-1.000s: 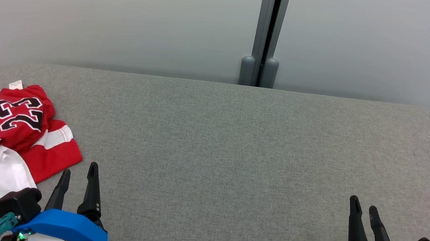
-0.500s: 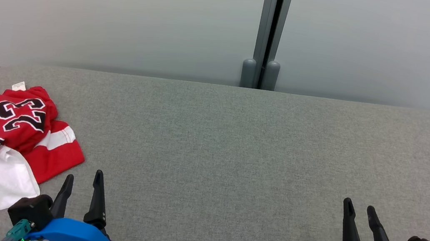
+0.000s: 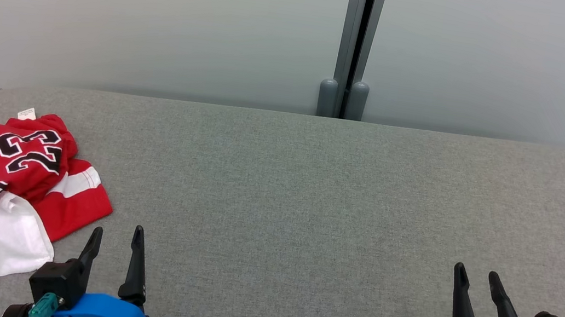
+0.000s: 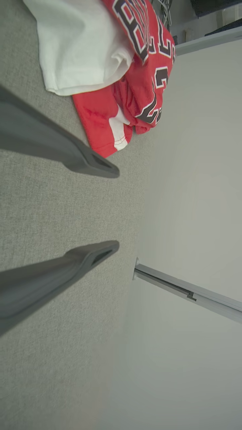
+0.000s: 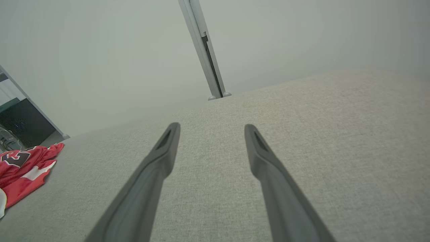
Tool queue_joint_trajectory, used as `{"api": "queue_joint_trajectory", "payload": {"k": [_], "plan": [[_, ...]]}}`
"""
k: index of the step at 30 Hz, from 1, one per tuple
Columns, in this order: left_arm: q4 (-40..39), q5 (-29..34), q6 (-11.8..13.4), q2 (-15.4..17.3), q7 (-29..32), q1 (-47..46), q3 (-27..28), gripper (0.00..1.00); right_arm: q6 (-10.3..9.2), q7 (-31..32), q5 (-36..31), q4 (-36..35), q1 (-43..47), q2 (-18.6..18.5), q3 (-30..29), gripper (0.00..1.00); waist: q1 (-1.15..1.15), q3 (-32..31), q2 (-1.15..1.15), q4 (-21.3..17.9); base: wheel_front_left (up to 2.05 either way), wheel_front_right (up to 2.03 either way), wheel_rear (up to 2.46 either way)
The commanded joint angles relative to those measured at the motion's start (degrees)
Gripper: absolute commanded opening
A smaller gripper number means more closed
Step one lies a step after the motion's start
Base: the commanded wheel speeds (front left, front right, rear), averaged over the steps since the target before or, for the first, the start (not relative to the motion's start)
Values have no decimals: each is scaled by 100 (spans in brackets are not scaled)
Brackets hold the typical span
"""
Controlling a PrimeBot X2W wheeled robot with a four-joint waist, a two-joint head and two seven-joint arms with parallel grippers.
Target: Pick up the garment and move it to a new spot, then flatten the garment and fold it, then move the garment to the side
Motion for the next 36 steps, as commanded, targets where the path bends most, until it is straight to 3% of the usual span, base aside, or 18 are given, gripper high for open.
{"api": "queue_joint_trajectory", "payload": {"k": [1,23,36], "plan": [[-12,97,26,38,-40,-102,-42,100,12,-41,-87,-16,2,-50,0,100,0,-1,0,0,0,0,0],[11,738,275,59,-110,7,-254,100,14,-209,-948,117,0,-57,46,100,0,-12,0,43,0,0,0],[-49,901,390,90,-87,116,-314,100,13,-363,-1066,225,-10,-59,51,100,0,-19,0,70,0,0,0]]}}
